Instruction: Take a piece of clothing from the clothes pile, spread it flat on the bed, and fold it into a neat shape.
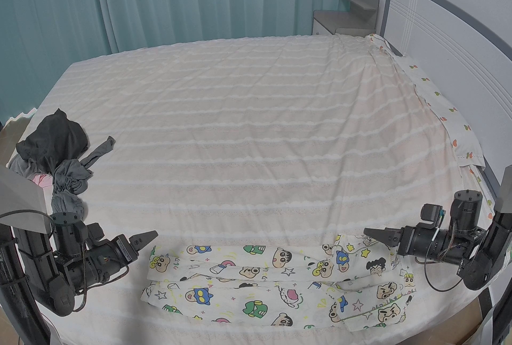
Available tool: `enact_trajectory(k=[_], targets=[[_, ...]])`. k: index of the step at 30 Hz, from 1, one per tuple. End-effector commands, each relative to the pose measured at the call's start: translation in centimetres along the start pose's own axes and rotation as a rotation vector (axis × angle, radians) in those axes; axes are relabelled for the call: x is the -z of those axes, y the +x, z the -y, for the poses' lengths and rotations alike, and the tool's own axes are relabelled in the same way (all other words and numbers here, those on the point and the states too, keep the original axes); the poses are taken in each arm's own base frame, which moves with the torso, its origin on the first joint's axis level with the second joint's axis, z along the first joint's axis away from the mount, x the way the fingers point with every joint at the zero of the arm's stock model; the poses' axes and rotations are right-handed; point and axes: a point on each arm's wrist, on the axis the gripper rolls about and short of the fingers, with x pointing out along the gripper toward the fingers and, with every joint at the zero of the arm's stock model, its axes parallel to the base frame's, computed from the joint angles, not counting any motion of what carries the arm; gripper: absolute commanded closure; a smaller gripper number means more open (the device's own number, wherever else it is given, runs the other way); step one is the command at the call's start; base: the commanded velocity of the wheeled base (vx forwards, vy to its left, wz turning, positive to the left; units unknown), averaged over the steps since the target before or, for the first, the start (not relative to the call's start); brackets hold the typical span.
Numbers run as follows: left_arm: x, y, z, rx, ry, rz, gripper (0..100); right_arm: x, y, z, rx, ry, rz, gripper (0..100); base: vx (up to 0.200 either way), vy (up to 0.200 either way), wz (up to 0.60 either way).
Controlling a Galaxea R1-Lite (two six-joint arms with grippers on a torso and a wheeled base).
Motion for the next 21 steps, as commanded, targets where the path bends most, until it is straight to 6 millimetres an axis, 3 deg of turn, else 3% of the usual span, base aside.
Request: enact_trajectory(k=[1,9,21], targets=[[0.7,-0.6,-0.1,0.008,-0.072,-0.044,0,0.0,2.4,-1.7,-0.047,0.021,-0.066,0,0.000,0.000,0.00],[0.9,-0.4,-0.4,-0.009,-0.101,-0.059,0,1.8,4.1,1.4,0.068,0.121,-0.138,0,0.000,0.000,0.00],[1.1,-0.2,-0.7,-0.020,-0.106,-0.071,0,3.7,2.8,2.8,0.147,0.187,-0.205,0,0.000,0.000,0.00]])
